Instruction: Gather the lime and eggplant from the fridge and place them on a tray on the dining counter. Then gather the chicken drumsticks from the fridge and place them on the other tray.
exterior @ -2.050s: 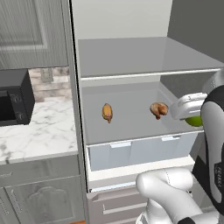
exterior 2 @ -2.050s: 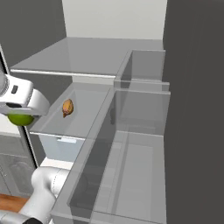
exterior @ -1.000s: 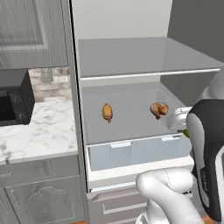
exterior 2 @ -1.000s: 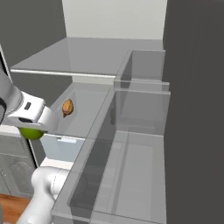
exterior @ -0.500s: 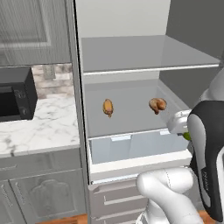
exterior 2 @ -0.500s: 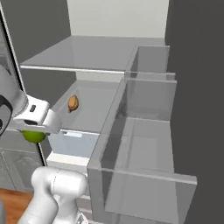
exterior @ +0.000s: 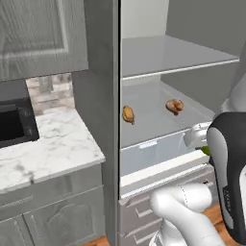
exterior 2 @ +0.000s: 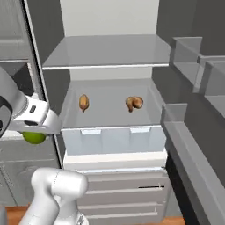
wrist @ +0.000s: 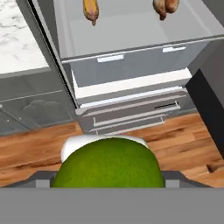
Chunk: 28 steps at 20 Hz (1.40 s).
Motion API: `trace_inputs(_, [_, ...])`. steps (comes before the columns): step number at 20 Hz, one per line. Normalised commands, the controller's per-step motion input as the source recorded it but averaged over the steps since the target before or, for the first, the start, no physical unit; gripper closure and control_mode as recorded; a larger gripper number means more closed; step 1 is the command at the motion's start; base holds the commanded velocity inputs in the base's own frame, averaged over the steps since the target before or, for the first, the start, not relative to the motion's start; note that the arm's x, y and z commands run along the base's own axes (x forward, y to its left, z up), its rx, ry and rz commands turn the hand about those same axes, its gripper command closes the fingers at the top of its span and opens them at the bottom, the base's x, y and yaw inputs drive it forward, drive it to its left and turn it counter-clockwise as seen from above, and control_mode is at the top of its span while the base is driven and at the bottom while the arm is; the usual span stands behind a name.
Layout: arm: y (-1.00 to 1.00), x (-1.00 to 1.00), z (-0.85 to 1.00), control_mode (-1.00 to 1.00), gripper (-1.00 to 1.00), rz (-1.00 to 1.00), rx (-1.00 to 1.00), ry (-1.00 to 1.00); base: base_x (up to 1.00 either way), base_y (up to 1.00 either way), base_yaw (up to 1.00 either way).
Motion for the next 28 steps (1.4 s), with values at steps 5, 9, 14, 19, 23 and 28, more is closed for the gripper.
trace_inputs(5, [0.0,0.0,0.0,1.0,1.0,0.0,0.0,0.0,-0.45,-0.04,-0.87])
trace_inputs(9, [0.0,0.0,0.0,1.0,1.0,0.0,0.0,0.0,-0.39,-0.08,-0.86])
trace_inputs(14, [0.0,0.0,0.0,1.0,1.0,0.0,0.0,0.0,-0.36,-0.01,-0.88])
trace_inputs(19, [0.0,0.0,0.0,1.0,1.0,0.0,0.0,0.0,-0.24,-0.23,-0.84])
trace_inputs(23, [0.0,0.0,0.0,1.0,1.0,0.0,0.0,0.0,-0.1,-0.66,-0.73])
trace_inputs(28, [0.0,0.0,0.0,1.0,1.0,0.0,0.0,0.0,-0.03,-0.93,-0.63])
